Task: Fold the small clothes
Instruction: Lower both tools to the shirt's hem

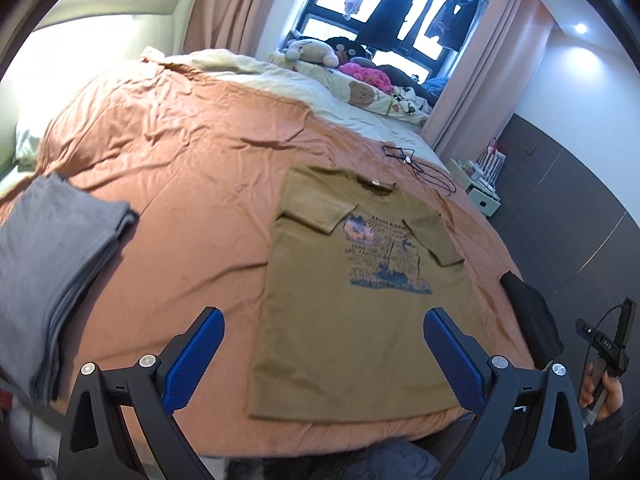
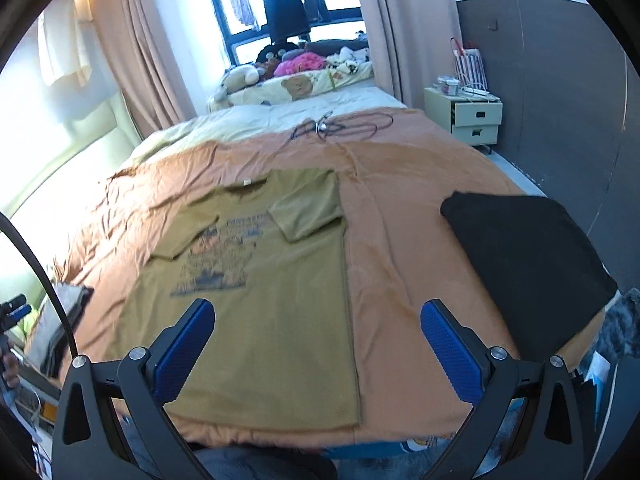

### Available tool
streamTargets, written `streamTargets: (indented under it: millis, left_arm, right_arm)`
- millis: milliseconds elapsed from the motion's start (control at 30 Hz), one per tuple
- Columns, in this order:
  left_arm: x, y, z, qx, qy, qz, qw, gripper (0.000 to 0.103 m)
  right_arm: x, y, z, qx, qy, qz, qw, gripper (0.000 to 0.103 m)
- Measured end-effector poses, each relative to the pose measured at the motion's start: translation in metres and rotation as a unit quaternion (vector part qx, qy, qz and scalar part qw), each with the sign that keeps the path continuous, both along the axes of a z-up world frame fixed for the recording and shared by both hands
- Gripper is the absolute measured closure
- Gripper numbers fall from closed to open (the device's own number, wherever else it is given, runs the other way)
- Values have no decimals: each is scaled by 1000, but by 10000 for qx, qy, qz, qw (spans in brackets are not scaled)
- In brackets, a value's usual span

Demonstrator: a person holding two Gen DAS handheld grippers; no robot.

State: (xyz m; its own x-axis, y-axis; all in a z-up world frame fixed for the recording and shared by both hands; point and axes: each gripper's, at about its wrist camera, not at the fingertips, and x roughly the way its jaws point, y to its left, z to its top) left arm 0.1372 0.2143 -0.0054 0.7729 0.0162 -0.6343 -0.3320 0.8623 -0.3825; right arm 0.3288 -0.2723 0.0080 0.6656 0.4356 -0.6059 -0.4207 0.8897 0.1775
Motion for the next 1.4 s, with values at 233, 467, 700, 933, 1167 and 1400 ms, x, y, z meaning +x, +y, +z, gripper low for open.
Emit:
streamTargets:
  millis: [233,467,700,933,1167,1400]
  left_arm:
    - [-35,6,-33,-197,54,236,9995,5]
    - [-56,13,-68,-424,162,496,9977,16]
    - [-59,14,-101,-890,231,746,9930,31]
    - [-54,4,-134,-1501,310,967,9834,33]
    - [-41,7,-167,-1616,686,1083,9785,36]
    - [-31,18,-192,-1903,864,1128,9714,48]
  right_arm:
    - [-11,-10,-24,-35,310,-114,9994,0]
    - [-17,-32,-35,165,686,-405,9967,0]
    - [-33,-47,-57,475,835,-660,9932,0]
    - [-31,-51,-84,773,1040,-815,9882,0]
    - [-19,-57,-116,1114,1317,-911,9808,1]
    - [-1,-52,-132,1257,1599,-727,9764,16]
